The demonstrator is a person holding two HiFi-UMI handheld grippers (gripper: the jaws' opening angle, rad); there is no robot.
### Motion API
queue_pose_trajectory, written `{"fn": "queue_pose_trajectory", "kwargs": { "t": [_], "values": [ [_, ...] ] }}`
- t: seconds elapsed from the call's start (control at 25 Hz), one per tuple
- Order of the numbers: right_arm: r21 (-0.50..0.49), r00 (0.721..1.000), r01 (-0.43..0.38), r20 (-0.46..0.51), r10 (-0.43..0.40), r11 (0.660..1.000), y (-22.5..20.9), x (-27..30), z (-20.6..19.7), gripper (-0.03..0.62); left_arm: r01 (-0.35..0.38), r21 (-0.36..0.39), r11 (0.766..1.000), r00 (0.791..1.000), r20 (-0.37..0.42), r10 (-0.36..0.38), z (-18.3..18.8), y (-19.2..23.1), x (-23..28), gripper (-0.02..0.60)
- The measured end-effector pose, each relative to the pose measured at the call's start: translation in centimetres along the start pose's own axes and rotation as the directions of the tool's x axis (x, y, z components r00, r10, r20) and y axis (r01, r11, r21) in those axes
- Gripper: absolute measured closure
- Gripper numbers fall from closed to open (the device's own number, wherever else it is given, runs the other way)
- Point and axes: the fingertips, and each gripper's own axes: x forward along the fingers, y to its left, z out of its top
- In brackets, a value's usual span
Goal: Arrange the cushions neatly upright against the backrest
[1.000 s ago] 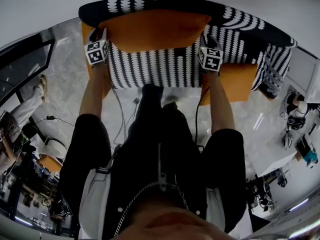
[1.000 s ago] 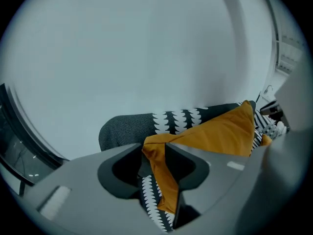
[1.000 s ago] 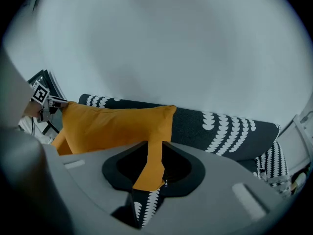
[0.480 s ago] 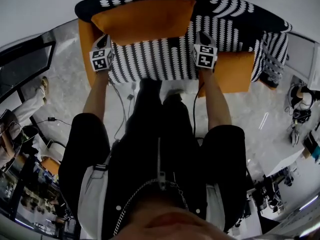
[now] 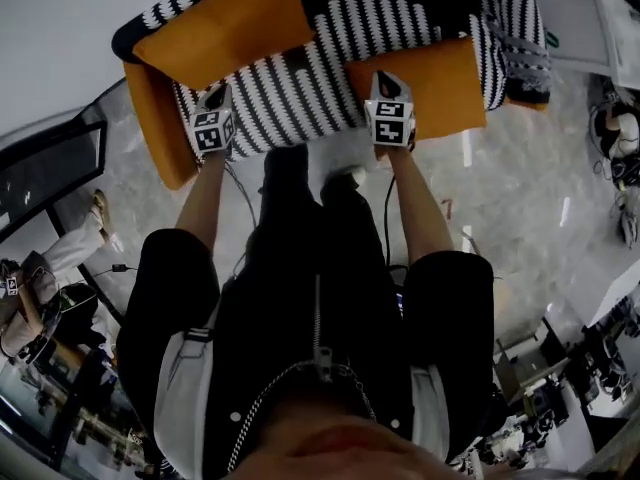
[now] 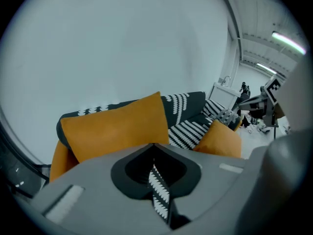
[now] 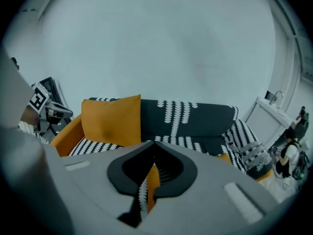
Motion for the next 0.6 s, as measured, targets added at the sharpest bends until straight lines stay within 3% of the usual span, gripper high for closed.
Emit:
{"fn": "queue_pose_trajectory", "kwargs": {
  "t": [0.36,0.6],
  "values": [
    [0.060,0.992,0.118,0.044,-0.120,0.991,-13.6,-16.0,-13.0,0.591,0.136,0.122,0.983,0.990,0.012,-0.138,-2.9,-22.2,-2.5,0.571],
    [0.145,0.979,0.197,0.022,-0.202,0.970,-21.2,-22.0,-19.6,0.591,0.241,0.219,0.946,0.970,-0.015,-0.244,-3.8,-33.9,-2.6,0.571]
  ]
}}
